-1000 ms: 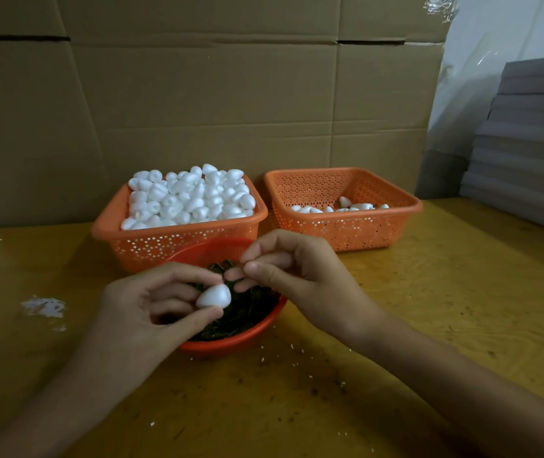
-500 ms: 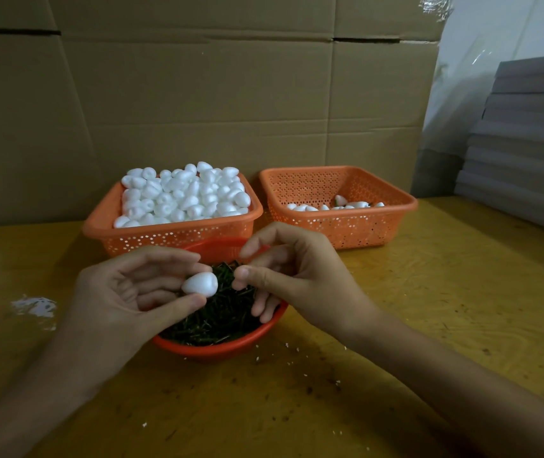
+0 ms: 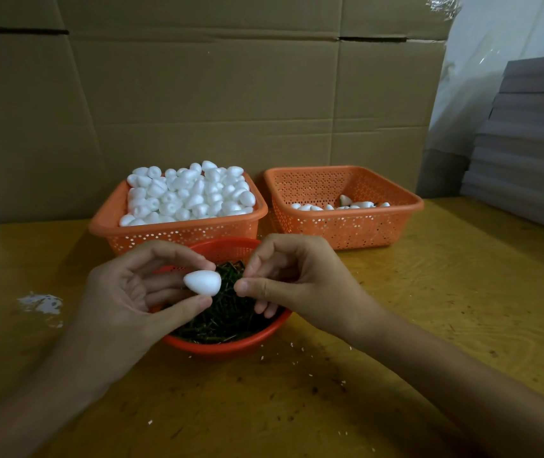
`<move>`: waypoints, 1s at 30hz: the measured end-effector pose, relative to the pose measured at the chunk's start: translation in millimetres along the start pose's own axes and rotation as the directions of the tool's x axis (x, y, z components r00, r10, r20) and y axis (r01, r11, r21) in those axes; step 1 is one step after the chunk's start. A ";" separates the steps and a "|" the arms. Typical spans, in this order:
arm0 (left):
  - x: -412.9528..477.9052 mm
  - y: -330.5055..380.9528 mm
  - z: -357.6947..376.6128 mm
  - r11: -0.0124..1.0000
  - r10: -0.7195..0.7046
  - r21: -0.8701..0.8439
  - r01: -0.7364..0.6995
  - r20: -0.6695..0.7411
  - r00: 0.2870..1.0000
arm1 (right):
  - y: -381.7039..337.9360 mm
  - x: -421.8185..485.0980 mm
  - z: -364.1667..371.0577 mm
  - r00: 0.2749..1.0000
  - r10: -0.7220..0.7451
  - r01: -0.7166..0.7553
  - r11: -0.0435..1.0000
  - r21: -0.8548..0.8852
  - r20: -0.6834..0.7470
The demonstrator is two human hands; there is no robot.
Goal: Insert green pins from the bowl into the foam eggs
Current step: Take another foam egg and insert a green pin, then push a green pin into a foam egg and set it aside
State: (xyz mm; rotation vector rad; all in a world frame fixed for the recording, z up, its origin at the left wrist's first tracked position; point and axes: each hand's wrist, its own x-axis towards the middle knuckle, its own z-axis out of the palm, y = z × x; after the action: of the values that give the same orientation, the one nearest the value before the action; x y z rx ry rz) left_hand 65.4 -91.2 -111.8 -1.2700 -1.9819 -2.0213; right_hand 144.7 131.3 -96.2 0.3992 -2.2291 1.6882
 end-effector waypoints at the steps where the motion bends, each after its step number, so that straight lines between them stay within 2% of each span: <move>1: 0.2 0.2 0.1 1.000 -0.006 -0.010 0.006 -0.007 1.000 | -1.2 0.1 -0.7 1.000 0.009 -0.009 1.000 0.013 0.000; 11: 0.3 1.3 -1.3 0.999 -0.002 -0.036 0.002 -0.024 1.000 | 0.2 0.5 -4.3 0.997 0.076 -0.074 0.993 0.090 -0.023; 30: 2.7 1.6 -1.8 0.999 0.054 0.002 -0.054 0.034 0.998 | 2.4 2.1 -3.5 0.995 0.089 -0.083 0.985 0.148 -0.034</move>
State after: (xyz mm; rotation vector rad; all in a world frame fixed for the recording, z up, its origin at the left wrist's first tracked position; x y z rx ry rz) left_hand 63.5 -91.7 -108.7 -1.3505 -1.9413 -1.9849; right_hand 142.0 135.2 -96.6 0.3035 -2.1289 1.8946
